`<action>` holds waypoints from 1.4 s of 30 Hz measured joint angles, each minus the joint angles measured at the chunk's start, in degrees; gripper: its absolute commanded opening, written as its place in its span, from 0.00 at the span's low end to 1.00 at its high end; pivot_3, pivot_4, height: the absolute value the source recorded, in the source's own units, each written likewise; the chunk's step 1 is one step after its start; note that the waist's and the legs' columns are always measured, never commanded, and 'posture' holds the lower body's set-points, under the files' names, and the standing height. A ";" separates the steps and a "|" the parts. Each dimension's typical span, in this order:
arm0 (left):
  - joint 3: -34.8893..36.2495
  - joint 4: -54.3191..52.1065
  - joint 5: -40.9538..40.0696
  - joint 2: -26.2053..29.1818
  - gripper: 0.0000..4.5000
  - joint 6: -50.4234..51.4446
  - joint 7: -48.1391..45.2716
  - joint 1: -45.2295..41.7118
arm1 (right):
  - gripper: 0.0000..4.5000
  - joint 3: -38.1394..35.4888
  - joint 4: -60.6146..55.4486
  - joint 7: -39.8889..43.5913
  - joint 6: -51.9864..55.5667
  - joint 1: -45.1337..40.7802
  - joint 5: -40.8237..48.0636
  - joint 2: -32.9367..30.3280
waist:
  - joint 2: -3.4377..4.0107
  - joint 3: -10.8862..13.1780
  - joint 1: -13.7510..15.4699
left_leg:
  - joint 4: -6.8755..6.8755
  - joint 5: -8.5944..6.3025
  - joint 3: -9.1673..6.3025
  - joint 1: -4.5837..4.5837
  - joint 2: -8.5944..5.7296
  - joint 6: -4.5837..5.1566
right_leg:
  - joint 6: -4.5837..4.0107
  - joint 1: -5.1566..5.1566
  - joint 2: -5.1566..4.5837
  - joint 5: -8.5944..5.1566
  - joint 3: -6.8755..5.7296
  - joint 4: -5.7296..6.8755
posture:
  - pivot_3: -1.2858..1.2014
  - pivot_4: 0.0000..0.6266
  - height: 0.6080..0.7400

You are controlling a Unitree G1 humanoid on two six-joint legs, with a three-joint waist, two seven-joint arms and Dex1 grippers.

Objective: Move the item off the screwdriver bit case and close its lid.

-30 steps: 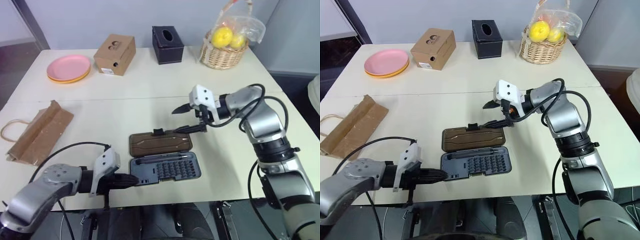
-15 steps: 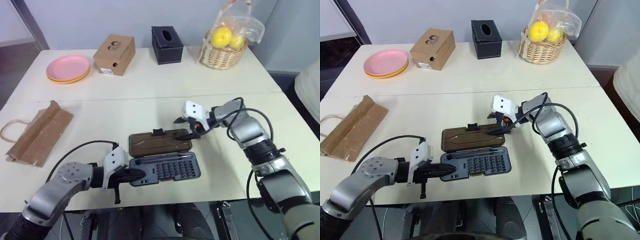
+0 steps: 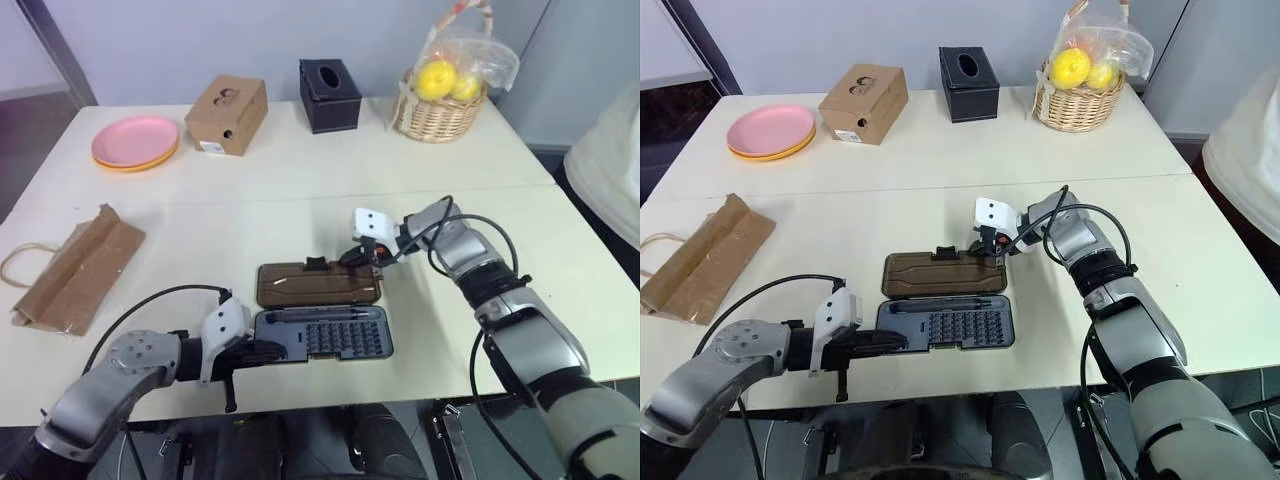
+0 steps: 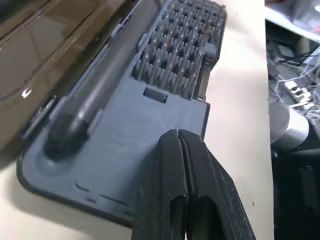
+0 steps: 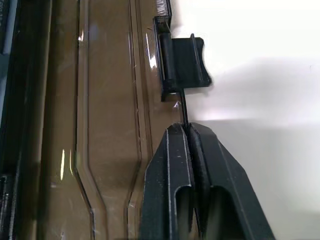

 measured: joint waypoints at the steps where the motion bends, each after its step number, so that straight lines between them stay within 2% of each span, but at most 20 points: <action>1: 0.02 -0.09 0.00 0.00 0.00 0.01 0.05 0.04 | 0.01 0.01 0.05 0.10 -0.29 0.00 -0.06 -0.02 | -0.01 -0.01 0.03 | -0.03 0.00 -0.01 0.01 0.00 0.00 | 0.00 0.00 0.00 0.00 0.00 0.00 | 0.52 0.24 1.00; 7: 0.02 -0.16 0.00 0.08 0.00 0.04 0.19 0.11 | 0.01 -0.15 -0.21 0.02 -2.29 0.47 -0.62 -0.15 | 0.00 -0.01 0.06 | -0.11 0.00 -0.01 0.03 0.00 0.00 | 0.00 -0.01 -0.01 0.00 0.00 0.00 | 0.52 0.24 1.00; 12: -0.03 0.39 -0.07 0.00 0.00 -0.14 0.09 -0.15 | 0.01 -0.39 -6.23 -2.78 -3.36 3.59 -1.87 -1.33 | 0.00 -0.01 0.10 | -0.16 0.00 -0.01 0.03 0.00 0.00 | -0.01 -0.04 -0.03 0.00 0.00 -0.02 | 0.52 0.24 1.00; 23: -0.28 1.72 -0.27 -1.30 0.00 -0.12 0.04 -1.38 | 0.01 -6.66 -50.91 -13.75 9.49 21.79 -4.57 -9.71 | 0.00 -0.01 0.50 | -0.32 0.01 -0.03 -0.12 -0.03 -0.01 | 0.02 -0.21 -0.04 -0.03 0.00 -0.10 | 0.52 0.24 1.00; 30: 0.07 1.79 -1.52 -1.69 0.00 1.75 0.03 -2.24 | 0.01 -7.40 -62.78 -18.73 12.85 29.00 -7.32 -11.89 | -0.01 -0.01 0.34 | -0.38 0.01 -0.01 -0.15 -0.03 -0.01 | 0.03 -0.24 -0.02 -0.07 0.01 -0.22 | 0.52 0.24 1.00; 35: 4.21 -0.76 -9.19 -0.39 0.00 9.95 -0.27 -3.43 | 0.01 -7.11 -62.67 -18.97 12.05 29.00 -7.55 -12.53 | -0.11 0.06 0.22 | -0.40 0.01 0.01 -0.43 -0.02 -0.01 | 0.06 -0.58 0.01 -0.06 0.01 -0.16 | 0.52 0.24 1.00; 40: 11.99 -6.14 -23.92 5.38 0.00 17.85 -3.97 -6.65 | 0.01 -7.04 -61.58 -18.70 9.59 28.67 -7.58 -13.30 | -0.16 0.10 0.26 | -0.40 0.01 0.00 -0.68 -0.04 -0.01 | 0.07 -0.87 -0.01 -0.05 0.00 -0.09 | 0.52 0.24 1.00; 42: 16.92 -2.72 -33.73 5.49 0.00 21.79 -2.44 -14.24 | 0.01 -7.00 -61.44 -18.70 7.75 28.73 -7.82 -14.40 | -0.29 0.19 0.77 | -0.32 0.04 -0.14 -0.81 -0.05 -0.02 | 0.07 -0.90 0.03 -0.05 -0.15 -0.06 | 0.52 0.24 1.00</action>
